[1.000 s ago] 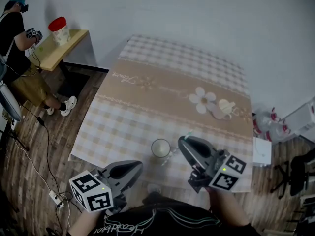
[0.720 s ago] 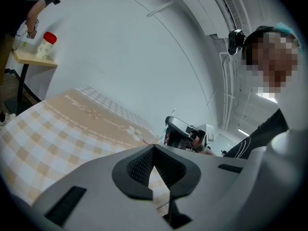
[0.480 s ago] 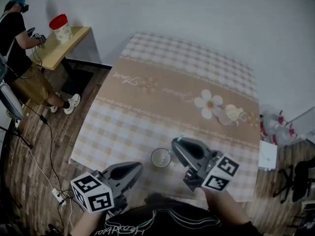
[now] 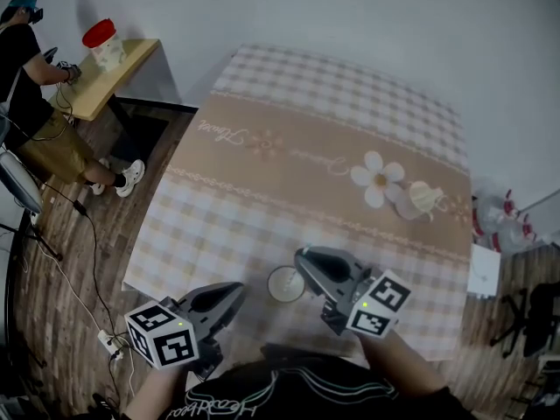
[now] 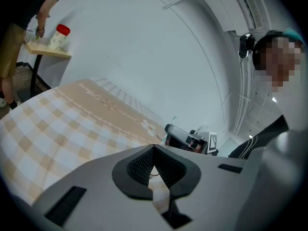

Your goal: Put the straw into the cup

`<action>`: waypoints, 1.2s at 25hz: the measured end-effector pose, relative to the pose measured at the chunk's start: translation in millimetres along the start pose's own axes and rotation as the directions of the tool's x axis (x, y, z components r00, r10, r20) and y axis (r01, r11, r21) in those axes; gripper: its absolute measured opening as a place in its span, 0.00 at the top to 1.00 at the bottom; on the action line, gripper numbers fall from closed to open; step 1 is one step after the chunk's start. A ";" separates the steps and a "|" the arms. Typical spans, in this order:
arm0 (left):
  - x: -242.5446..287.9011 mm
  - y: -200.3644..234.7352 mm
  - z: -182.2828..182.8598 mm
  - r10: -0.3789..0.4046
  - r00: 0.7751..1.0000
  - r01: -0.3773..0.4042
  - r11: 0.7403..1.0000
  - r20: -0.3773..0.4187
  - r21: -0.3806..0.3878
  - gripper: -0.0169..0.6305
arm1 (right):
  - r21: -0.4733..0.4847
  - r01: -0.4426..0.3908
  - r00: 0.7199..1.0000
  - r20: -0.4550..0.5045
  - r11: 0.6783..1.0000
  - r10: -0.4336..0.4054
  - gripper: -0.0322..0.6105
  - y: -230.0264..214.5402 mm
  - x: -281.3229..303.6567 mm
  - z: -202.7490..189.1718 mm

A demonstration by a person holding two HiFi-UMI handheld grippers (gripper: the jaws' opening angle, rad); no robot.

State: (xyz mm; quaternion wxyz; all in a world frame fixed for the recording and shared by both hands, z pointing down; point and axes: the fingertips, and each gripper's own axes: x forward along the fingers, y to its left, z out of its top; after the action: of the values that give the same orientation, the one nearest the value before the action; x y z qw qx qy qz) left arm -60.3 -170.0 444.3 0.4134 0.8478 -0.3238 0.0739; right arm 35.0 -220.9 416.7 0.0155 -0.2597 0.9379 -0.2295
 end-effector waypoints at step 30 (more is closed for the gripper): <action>8.5 16.0 -0.2 0.018 0.999 -0.015 0.998 0.038 -0.067 0.98 | 0.024 -0.027 0.990 -0.135 0.999 0.030 0.91 -15.2 15.1 -51.2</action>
State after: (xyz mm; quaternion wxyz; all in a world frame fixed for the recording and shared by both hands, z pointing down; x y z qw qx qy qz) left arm -63.4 -181.2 458.2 0.4346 0.8321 -0.3410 0.0502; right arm 21.6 -218.2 470.6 -0.0421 -0.2298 0.9378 -0.2566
